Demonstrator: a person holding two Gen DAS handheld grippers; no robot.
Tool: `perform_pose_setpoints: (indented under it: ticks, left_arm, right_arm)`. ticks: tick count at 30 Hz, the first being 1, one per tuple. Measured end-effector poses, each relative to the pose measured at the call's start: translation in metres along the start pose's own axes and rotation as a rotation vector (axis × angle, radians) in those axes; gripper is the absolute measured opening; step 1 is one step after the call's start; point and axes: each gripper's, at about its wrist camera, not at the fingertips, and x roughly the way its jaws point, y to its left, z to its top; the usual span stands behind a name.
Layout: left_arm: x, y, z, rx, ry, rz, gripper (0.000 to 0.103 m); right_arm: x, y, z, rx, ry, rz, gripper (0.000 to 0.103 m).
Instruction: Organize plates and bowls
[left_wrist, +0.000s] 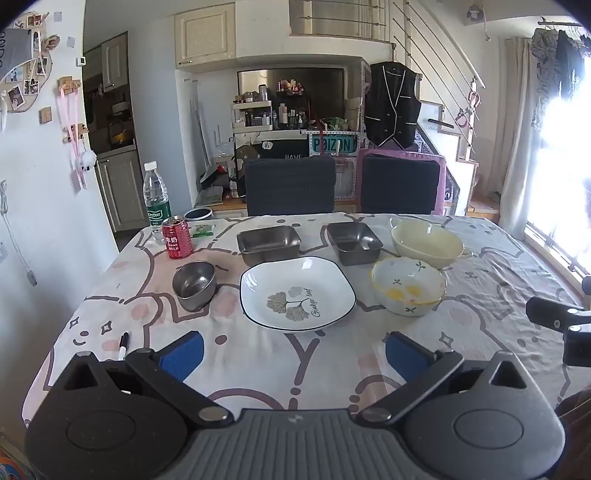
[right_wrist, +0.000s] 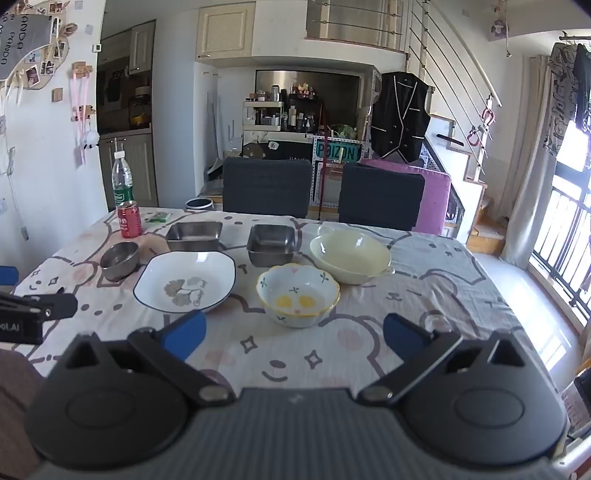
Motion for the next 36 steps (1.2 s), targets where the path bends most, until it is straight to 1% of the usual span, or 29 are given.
perform_pose_setpoints:
  ticks: [36]
  left_arm:
    - [0.0001, 0.0000, 0.0002, -0.008, 0.004, -0.007, 0.103]
  right_arm:
    - [0.0009, 0.0007, 0.0002, -0.001, 0.004, 0.002, 0.103]
